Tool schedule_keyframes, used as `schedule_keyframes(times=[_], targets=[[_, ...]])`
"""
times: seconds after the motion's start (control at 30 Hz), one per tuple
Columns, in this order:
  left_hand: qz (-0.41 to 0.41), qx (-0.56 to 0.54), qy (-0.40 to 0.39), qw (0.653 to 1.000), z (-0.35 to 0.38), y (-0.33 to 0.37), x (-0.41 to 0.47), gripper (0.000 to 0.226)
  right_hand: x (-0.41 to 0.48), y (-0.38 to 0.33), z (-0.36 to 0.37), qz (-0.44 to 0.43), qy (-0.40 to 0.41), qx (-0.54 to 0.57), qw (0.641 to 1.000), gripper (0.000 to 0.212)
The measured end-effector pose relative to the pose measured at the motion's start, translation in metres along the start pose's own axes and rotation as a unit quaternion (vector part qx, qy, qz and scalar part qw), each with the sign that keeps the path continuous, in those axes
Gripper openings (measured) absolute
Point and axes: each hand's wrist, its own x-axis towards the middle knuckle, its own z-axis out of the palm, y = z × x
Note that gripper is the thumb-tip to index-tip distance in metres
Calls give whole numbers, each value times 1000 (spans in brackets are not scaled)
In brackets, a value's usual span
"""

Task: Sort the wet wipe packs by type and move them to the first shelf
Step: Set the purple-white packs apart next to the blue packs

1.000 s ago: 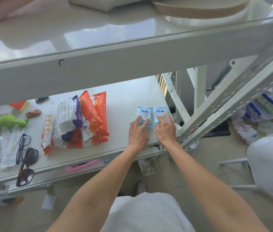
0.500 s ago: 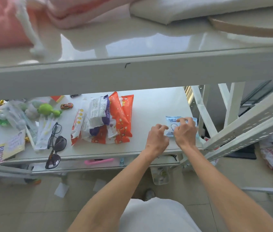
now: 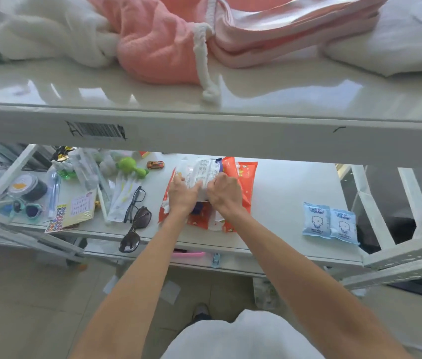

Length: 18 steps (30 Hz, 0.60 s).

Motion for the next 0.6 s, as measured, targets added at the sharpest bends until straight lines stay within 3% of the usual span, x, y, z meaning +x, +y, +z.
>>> schedule_keyframes(times=[0.1,0.37,0.6], targets=[[16,-26,-61,998,-6,-2,4,38,2,0,6,46,-20,10,999,39],[95,-100,-103,985,-3,-4,0,43,-3,-16,7,128,24,144,981,53],[224,-136,-42,964,-1,24,-32,36,-12,-15,-7,140,33,276,950,62]])
